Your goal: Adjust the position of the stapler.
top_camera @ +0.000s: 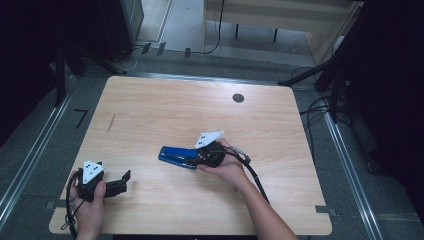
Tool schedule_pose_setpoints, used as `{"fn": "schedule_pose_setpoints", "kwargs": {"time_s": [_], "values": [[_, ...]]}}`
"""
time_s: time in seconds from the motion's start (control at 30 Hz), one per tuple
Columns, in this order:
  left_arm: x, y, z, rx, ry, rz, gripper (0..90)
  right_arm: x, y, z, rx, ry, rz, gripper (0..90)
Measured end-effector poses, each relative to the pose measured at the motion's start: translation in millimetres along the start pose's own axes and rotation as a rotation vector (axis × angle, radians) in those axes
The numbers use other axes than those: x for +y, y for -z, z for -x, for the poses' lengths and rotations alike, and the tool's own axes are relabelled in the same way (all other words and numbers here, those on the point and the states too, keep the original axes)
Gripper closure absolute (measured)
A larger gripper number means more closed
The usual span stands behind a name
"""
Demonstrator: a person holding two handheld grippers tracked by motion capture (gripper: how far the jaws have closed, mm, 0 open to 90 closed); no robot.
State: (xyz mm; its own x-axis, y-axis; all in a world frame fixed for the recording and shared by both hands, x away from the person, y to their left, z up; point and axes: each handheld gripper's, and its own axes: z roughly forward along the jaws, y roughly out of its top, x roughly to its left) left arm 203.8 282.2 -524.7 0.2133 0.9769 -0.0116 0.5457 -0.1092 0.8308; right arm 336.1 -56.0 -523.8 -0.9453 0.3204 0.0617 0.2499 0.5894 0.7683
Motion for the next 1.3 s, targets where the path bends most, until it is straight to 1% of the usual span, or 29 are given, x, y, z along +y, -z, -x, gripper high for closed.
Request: {"fn": "schedule_pose_setpoints", "kwargs": {"time_s": [0.03,0.1,0.17,0.23,0.27,0.3,0.37,0.4,0.43,0.5,0.53,0.57,0.73,0.93,1.1,1.17,1.23,1.3], "values": [[0.0,0.0,0.0,0.000,0.000,0.000,0.0,-0.4,0.5,-4.4,0.003,0.009,-0.006,65.9],[0.1,0.0,-0.1,-0.001,-0.001,-0.003,0.0,0.6,0.6,-11.9,-0.007,0.023,-0.017,65.4],[0.2,-0.1,0.0,0.000,-0.002,-0.004,0.0,2.0,-0.5,-17.0,-0.029,0.031,-0.020,65.6],[0.3,0.1,0.1,0.002,-0.004,-0.006,0.0,3.9,-4.1,-21.6,-0.057,0.021,-0.018,66.1],[0.2,0.1,0.1,0.001,-0.003,-0.005,0.0,4.6,-6.0,-22.2,-0.063,0.012,-0.009,66.1],[0.1,0.1,-0.1,0.000,0.000,0.000,0.0,5.6,-9.9,-22.2,-0.064,-0.010,0.011,65.9],[0.1,0.2,-0.4,-0.002,0.000,0.000,0.0,5.6,-11.4,-22.0,-0.065,-0.013,0.022,66.1],[0.1,0.2,-0.5,-0.002,0.000,-0.001,0.0,4.4,-12.6,-22.3,-0.064,-0.027,0.039,66.5],[0.1,0.1,-0.5,-0.003,0.001,0.000,0.0,4.4,-12.6,-22.3,-0.064,-0.027,0.039,66.5],[0.0,0.1,-0.3,-0.004,0.001,-0.001,0.1,2.2,-12.5,-23.1,-0.068,-0.021,0.055,66.9],[0.0,0.1,-0.3,-0.004,0.001,-0.001,0.0,2.2,-12.5,-23.1,-0.068,-0.021,0.055,66.9],[0.0,0.1,-0.3,-0.004,0.001,0.001,0.0,2.3,-11.8,-25.6,-0.081,-0.013,0.049,67.0],[-0.2,0.5,-0.7,-0.003,0.007,0.006,0.0,1.8,-10.2,-27.1,-0.087,-0.018,0.040,67.1],[-0.4,1.3,-1.1,-0.009,0.008,0.003,0.0,-6.6,-0.7,-29.1,-0.083,-0.009,0.037,67.1],[-0.4,0.8,-0.1,-0.005,0.000,0.002,0.0,-15.7,9.3,-31.6,-0.084,-0.021,0.039,67.1],[-0.2,0.6,-0.1,-0.007,0.001,0.001,0.0,-21.1,16.3,-34.4,-0.087,-0.021,0.030,67.1],[-0.2,0.5,0.0,-0.008,-0.001,0.001,0.0,-22.2,17.3,-34.7,-0.089,-0.020,0.032,67.1],[-0.2,0.5,0.1,-0.008,-0.001,0.001,0.0,-28.3,23.8,-37.4,-0.086,-0.017,0.032,67.1]]}}
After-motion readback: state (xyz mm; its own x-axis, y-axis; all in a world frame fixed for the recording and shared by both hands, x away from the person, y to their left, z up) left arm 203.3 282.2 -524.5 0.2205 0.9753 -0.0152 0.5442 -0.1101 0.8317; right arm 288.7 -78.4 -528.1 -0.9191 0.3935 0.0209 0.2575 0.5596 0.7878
